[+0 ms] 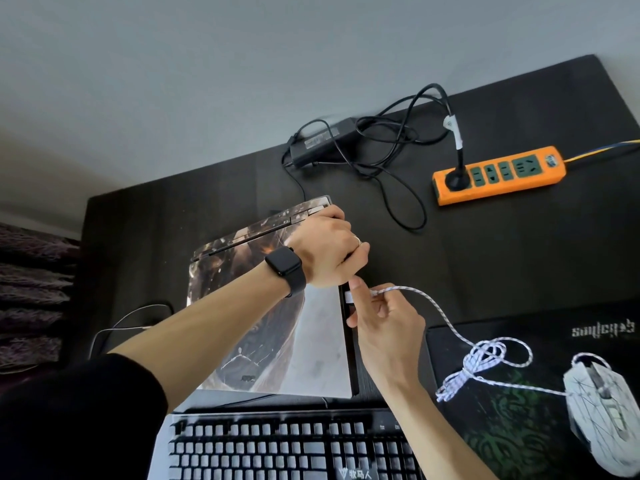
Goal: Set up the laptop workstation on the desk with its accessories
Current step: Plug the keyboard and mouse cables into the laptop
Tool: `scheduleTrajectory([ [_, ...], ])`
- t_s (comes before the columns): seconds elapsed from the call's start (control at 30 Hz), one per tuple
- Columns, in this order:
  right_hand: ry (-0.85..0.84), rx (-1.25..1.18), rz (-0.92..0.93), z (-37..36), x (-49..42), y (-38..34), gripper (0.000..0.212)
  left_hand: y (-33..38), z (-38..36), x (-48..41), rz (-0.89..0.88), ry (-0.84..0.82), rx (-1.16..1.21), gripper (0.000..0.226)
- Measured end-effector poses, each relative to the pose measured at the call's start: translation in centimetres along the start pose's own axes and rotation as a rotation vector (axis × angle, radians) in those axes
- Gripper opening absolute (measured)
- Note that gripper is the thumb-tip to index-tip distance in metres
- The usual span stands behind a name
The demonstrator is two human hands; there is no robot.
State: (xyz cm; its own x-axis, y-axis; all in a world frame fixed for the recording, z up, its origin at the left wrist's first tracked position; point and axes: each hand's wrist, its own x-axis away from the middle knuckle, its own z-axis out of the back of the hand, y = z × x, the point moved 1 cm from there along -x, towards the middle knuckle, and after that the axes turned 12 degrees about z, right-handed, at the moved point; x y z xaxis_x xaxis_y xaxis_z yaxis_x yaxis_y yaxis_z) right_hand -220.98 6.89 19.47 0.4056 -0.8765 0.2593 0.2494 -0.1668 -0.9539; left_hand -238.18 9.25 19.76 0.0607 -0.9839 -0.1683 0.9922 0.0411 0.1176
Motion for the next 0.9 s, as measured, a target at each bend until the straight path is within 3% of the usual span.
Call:
scheduleTrajectory([
  [0.13,-0.02,0.027,-0.007,0.1,-0.2,0.8,0.035,0.2,-0.9,-0.2,0.015,-0.063,-0.023,0.053],
  [0.23,-0.094,-0.004,-0.138,0.7,-1.6,2.2,0.035,0.6,-2.2,-0.7,0.026,-0.178,-0.089,0.058],
  [0.43,-0.147,-0.195,-0.395,4.6,-2.7,4.1,0.009,1.4,-5.6,-1.3,0.013,-0.24,-0.172,0.062],
  [0.73,-0.144,-0.067,-0.355,7.7,-0.5,6.5,0.01,1.6,-8.2,-0.9,-0.066,-0.185,-0.111,0.046],
  [0.9,-0.146,0.031,-0.247,8.7,1.0,7.8,0.008,0.5,-8.1,0.0,-0.138,-0.106,-0.052,0.035],
])
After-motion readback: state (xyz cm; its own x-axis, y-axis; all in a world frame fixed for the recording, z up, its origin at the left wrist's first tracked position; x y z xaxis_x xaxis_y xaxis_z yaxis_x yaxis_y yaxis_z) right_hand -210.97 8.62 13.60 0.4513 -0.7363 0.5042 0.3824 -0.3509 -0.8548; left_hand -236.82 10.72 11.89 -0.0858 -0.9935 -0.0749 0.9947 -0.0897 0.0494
